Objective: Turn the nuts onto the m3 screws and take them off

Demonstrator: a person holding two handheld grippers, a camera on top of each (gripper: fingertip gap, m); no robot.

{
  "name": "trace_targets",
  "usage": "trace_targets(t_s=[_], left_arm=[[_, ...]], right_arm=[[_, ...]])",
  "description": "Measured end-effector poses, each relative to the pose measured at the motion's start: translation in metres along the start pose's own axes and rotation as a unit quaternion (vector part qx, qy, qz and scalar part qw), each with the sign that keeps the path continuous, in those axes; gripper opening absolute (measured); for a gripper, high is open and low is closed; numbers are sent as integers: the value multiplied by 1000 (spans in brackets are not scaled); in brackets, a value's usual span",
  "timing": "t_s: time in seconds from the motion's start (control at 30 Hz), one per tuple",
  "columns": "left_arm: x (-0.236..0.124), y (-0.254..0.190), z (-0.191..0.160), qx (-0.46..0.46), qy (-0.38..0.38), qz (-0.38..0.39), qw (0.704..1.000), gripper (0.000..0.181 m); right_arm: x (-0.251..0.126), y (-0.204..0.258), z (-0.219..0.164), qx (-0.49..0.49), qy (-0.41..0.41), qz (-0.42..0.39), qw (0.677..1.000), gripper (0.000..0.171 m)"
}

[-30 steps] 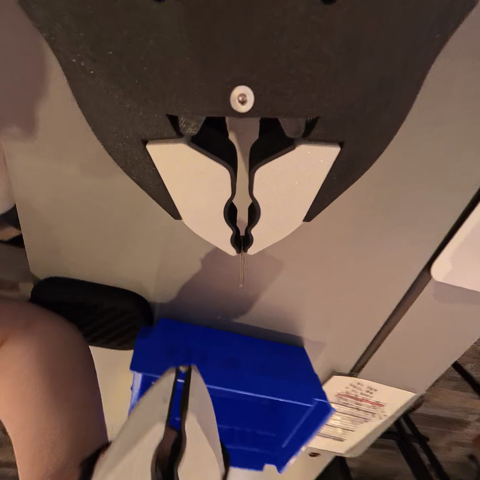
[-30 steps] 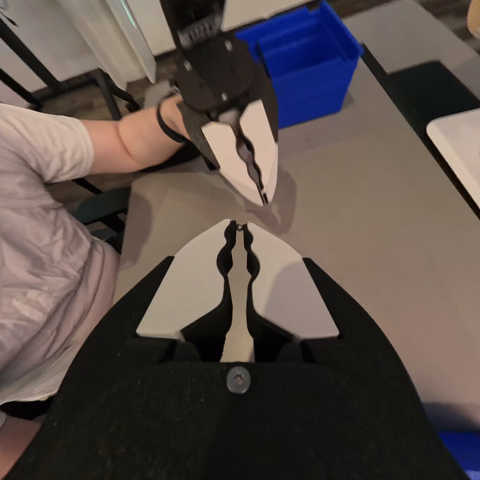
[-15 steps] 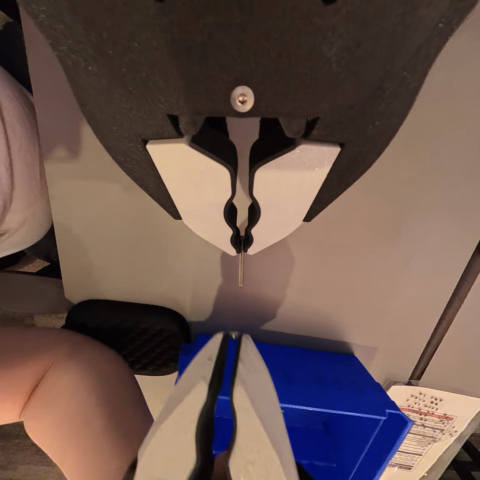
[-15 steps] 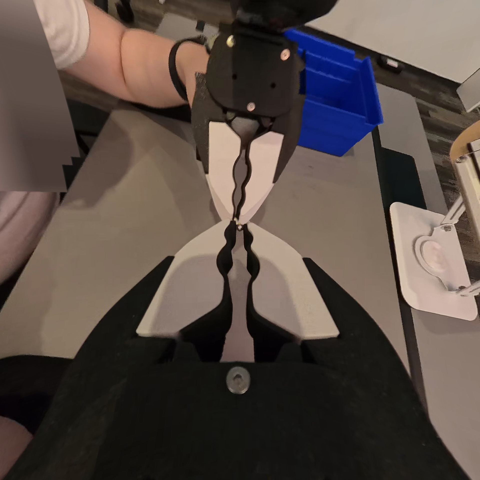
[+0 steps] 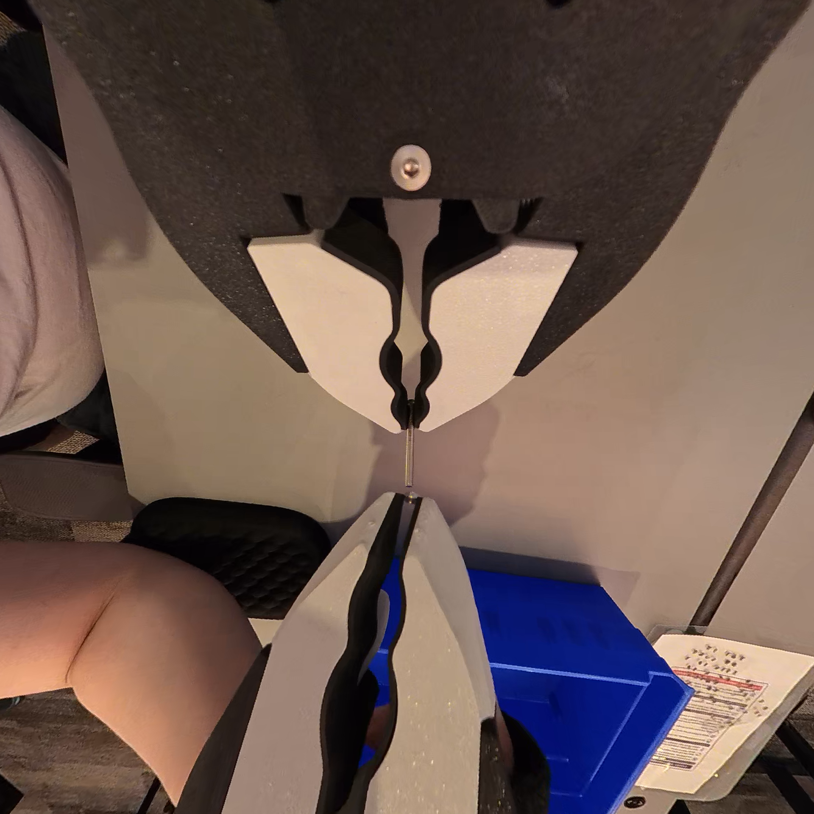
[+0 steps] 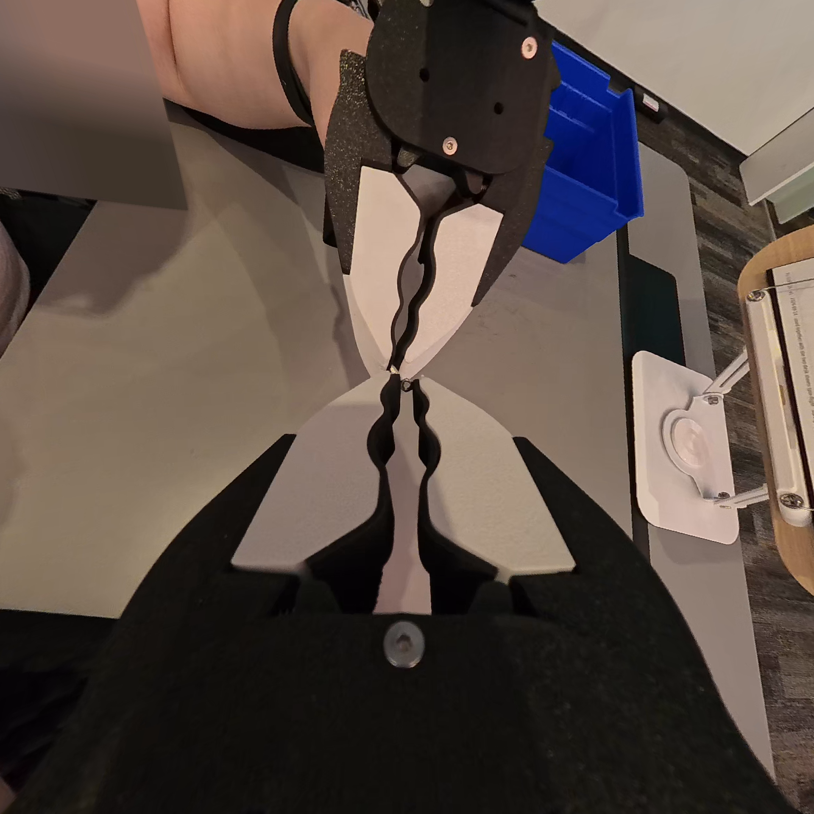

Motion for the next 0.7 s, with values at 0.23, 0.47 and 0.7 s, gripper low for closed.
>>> trace_targets(t_s=[0.23, 0.47, 0.7], left_arm=[[0, -1, 0, 1, 0, -3, 1000, 2], [-1, -3, 2, -8, -9, -19, 1000, 2], [-5, 16, 3, 5, -6, 65, 998, 2]], right_arm=[[3, 2, -1, -2, 3, 7, 1000, 5], [2, 3, 2, -13, 3, 3, 1000, 5], [5, -14, 1, 89, -2, -17, 996, 5]])
Point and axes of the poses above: each gripper's, where its closed fingertips meet, x out along the fingers, z out of its top, y = z × x across the jaws, the point moved 1 cm from there along -x, back along the fingers, and after that the axes turned 2 degrees about z, right-handed, at the moved point
